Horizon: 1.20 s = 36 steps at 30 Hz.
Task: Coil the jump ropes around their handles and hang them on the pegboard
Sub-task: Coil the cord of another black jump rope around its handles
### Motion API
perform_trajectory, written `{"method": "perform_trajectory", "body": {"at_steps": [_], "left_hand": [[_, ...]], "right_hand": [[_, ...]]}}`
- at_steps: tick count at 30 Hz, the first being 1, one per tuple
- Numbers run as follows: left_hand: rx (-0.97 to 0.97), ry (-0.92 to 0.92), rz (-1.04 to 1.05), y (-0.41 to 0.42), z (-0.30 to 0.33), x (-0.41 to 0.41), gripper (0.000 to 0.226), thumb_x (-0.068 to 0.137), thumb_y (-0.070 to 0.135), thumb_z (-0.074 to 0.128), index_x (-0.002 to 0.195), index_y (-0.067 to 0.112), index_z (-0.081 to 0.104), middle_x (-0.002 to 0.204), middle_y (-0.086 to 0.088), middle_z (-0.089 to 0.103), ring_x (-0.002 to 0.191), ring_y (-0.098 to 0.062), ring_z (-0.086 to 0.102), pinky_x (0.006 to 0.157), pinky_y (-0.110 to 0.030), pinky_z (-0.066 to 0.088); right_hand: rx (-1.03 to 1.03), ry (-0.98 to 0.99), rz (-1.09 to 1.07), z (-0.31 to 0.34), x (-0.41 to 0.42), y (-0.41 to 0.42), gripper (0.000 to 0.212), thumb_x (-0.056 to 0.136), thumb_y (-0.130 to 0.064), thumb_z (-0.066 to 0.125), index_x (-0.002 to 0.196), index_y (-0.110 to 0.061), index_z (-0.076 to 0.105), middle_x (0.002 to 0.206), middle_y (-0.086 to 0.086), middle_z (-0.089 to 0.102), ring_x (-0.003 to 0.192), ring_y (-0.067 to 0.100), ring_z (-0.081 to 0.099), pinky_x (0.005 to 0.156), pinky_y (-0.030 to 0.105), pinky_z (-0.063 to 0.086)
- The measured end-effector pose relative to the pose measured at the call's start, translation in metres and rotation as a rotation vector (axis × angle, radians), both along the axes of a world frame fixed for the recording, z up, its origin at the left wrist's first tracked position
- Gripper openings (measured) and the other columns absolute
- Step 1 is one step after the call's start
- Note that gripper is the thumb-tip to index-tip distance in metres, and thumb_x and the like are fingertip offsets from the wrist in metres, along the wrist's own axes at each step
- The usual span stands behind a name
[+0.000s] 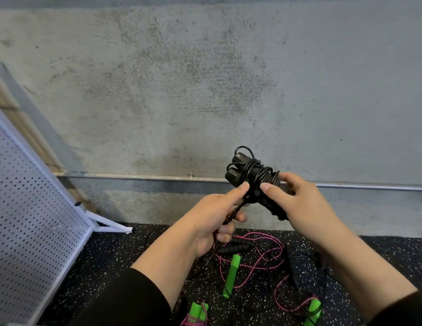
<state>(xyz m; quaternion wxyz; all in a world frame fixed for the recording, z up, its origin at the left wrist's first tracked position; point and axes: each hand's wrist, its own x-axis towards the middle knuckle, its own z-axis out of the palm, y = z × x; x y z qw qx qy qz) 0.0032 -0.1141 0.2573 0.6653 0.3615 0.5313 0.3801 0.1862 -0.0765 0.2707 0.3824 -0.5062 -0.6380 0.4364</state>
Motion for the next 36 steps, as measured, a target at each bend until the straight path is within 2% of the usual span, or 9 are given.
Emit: {"method": "perform_trajectory", "body": {"at_steps": [3, 7, 11, 15, 20, 26, 30, 32, 36], "left_hand": [[-0.006, -0.018, 0.014, 0.0, 0.0, 0.0, 0.065, 0.081, 0.075, 0.062, 0.119, 0.023, 0.071, 0.076, 0.0, 0.059, 0.048, -0.008, 0.023, 0.041, -0.02, 0.02], [-0.005, -0.083, 0.076, 0.002, -0.003, 0.0, 0.074, 0.076, 0.083, 0.057, 0.122, 0.026, 0.071, 0.076, 0.001, 0.06, 0.047, -0.007, 0.023, 0.039, -0.019, 0.022], [0.048, -0.04, 0.11, 0.002, -0.004, -0.003, 0.074, 0.084, 0.076, 0.058, 0.125, 0.016, 0.067, 0.072, 0.003, 0.055, 0.046, -0.007, 0.022, 0.041, -0.021, 0.017], [0.077, 0.001, 0.129, 0.002, -0.005, -0.001, 0.065, 0.086, 0.071, 0.06, 0.113, 0.013, 0.068, 0.072, 0.002, 0.053, 0.048, -0.008, 0.021, 0.04, -0.02, 0.018], [0.069, 0.017, 0.098, 0.001, -0.003, 0.004, 0.055, 0.089, 0.069, 0.058, 0.103, 0.017, 0.066, 0.072, 0.002, 0.052, 0.049, -0.008, 0.021, 0.04, -0.02, 0.017], [0.013, 0.016, 0.052, 0.002, 0.0, 0.001, 0.076, 0.081, 0.079, 0.058, 0.12, 0.015, 0.068, 0.074, -0.001, 0.056, 0.047, -0.011, 0.034, 0.043, -0.024, 0.032], [-0.013, -0.012, 0.061, 0.002, 0.001, -0.002, 0.068, 0.083, 0.077, 0.056, 0.105, 0.014, 0.068, 0.069, 0.003, 0.052, 0.048, -0.011, 0.037, 0.043, -0.023, 0.031], [-0.001, -0.045, 0.112, 0.003, -0.001, -0.002, 0.053, 0.085, 0.066, 0.064, 0.104, 0.016, 0.067, 0.064, 0.004, 0.044, 0.045, -0.008, 0.028, 0.041, -0.021, 0.024], [0.049, -0.145, 0.207, 0.006, -0.005, -0.002, 0.045, 0.088, 0.048, 0.073, 0.113, 0.013, 0.06, 0.059, 0.006, 0.029, 0.042, -0.007, 0.022, 0.041, -0.02, 0.024]], "right_hand": [[0.121, -0.192, -0.002, -0.006, -0.001, -0.001, 0.021, 0.091, -0.036, 0.072, 0.108, -0.033, 0.061, 0.06, -0.02, 0.06, 0.057, -0.003, 0.053, 0.056, 0.014, 0.036], [0.23, -0.365, 0.03, -0.009, -0.004, -0.005, 0.042, 0.087, -0.046, 0.073, 0.124, -0.046, 0.052, 0.084, -0.012, 0.062, 0.079, 0.006, 0.058, 0.069, 0.029, 0.044], [0.209, -0.317, 0.101, -0.013, -0.004, -0.005, 0.041, 0.082, -0.059, 0.069, 0.115, -0.055, 0.045, 0.088, -0.01, 0.066, 0.079, 0.003, 0.061, 0.074, 0.03, 0.05], [-0.006, -0.059, 0.139, -0.013, -0.004, -0.004, 0.055, 0.076, -0.081, 0.051, 0.115, -0.042, 0.048, 0.086, 0.005, 0.073, 0.068, 0.018, 0.066, 0.069, 0.049, 0.053], [-0.256, 0.128, 0.173, -0.009, -0.005, -0.007, 0.041, 0.087, -0.063, 0.058, 0.12, -0.038, 0.059, 0.091, 0.006, 0.078, 0.068, 0.026, 0.07, 0.066, 0.038, 0.053], [-0.012, 0.015, 0.097, -0.008, -0.004, -0.001, 0.04, 0.093, -0.044, 0.065, 0.131, -0.046, 0.051, 0.069, -0.017, 0.067, 0.059, -0.003, 0.057, 0.057, 0.014, 0.042], [0.126, -0.346, 0.12, -0.014, -0.002, -0.002, 0.076, 0.083, -0.057, 0.072, 0.147, -0.057, 0.031, 0.118, -0.017, 0.065, 0.108, 0.007, 0.062, 0.097, 0.033, 0.05], [0.156, -0.447, 0.17, -0.017, 0.0, -0.003, 0.08, 0.08, -0.058, 0.074, 0.145, -0.058, 0.028, 0.129, -0.016, 0.06, 0.119, 0.008, 0.057, 0.104, 0.035, 0.047], [0.141, -0.342, 0.198, -0.014, -0.004, -0.009, 0.058, 0.082, -0.062, 0.067, 0.131, -0.059, 0.035, 0.104, -0.02, 0.064, 0.091, -0.002, 0.064, 0.084, 0.026, 0.051]]}}
